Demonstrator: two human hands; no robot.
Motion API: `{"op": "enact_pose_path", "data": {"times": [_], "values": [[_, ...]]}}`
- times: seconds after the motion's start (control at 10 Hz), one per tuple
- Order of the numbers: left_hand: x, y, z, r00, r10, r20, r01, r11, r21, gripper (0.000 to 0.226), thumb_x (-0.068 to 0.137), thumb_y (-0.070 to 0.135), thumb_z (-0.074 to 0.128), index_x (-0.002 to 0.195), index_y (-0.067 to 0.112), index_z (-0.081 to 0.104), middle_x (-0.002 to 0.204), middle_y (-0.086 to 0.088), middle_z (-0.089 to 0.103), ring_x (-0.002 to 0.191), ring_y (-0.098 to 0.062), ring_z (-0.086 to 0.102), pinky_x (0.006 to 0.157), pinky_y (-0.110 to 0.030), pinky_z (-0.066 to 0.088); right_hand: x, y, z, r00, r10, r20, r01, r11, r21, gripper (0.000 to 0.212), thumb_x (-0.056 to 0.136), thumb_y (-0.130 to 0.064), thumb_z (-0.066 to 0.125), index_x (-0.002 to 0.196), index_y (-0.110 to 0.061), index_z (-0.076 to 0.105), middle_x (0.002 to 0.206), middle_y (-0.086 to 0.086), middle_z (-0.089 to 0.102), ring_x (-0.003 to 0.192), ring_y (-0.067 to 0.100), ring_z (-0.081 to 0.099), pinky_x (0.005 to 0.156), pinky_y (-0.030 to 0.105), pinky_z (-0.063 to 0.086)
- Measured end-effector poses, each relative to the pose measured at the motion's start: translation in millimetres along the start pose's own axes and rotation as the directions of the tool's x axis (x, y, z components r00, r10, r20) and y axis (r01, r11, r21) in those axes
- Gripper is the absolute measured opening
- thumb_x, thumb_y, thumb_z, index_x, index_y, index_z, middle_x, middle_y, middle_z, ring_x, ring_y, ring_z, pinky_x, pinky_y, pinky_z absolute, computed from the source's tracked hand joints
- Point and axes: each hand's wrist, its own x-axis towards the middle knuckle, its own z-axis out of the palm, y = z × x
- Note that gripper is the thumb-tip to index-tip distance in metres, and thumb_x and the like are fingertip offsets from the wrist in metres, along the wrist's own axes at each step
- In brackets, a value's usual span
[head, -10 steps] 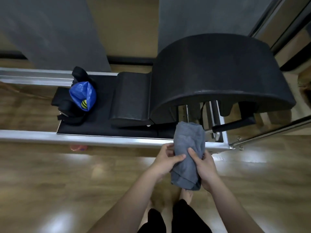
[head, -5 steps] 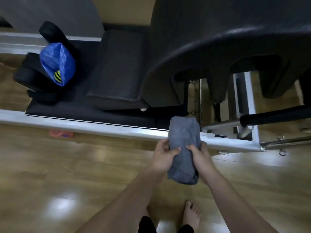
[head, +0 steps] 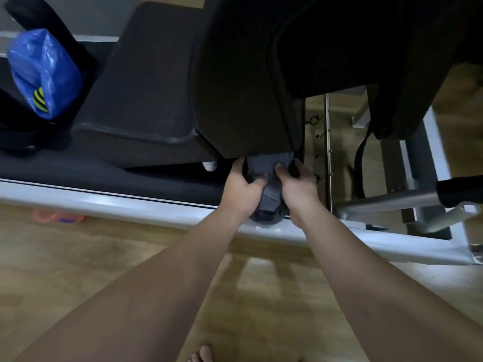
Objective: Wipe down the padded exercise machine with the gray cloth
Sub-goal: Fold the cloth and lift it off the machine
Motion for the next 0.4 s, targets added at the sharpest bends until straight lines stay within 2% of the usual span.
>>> {"op": "enact_pose_path", "data": {"times": [0.1,0.2,0.3,0.4], "values": [[5.9,-9.0,2.8,0.99,0.133,-0.044,-0.118,0.959,0.258,0.055,0.088,0.03,0.062,0.14,0.016,0.049,0.13,-0.009,0.062,0.12,-0.03,0.055,0.105,-0.044,0.045,3.4,8.8,6.8,0.997,-0.043,0.057,0.045,0.998,-0.047,0.049,0.096,-0.018,0.06,0.144,-0.025,0.05,0.127,-0.001,0.066,0.11,0.016,0.064,0.095,0.033,0.053],[0.5,-8.0,8.4,0.95,0.305,-0.071,-0.202,0.77,0.605,0.054,0.095,0.026,0.058,0.145,0.012,0.046,0.137,-0.016,0.054,0.12,-0.039,0.046,0.1,-0.046,0.042,2.9,10.5,7.8,0.994,-0.089,0.059,0.093,0.993,-0.071,0.052,0.093,-0.018,0.059,0.143,-0.03,0.05,0.12,-0.005,0.068,0.105,0.011,0.066,0.09,0.028,0.054],[2.9,-5.3,5.2,0.969,0.247,-0.007,-0.202,0.808,0.553,0.058,0.097,0.024,0.053,0.152,0.015,0.035,0.149,-0.014,0.045,0.129,-0.038,0.041,0.105,-0.047,0.04,0.7,3.0,6.1,0.987,-0.099,0.124,0.118,0.98,-0.158,0.051,0.095,-0.018,0.058,0.143,-0.034,0.046,0.114,-0.004,0.067,0.097,0.008,0.064,0.078,0.017,0.05],[2.0,4.1,-3.9,0.982,0.182,0.039,-0.175,0.833,0.525,0.057,0.097,0.024,0.052,0.151,0.015,0.037,0.151,-0.012,0.043,0.135,-0.036,0.04,0.109,-0.047,0.038,-12.3,-13.3,3.5,0.981,-0.126,0.151,0.162,0.953,-0.255,0.048,0.095,-0.018,0.059,0.141,-0.028,0.049,0.11,0.0,0.066,0.093,0.011,0.064,0.074,0.019,0.049]]}}
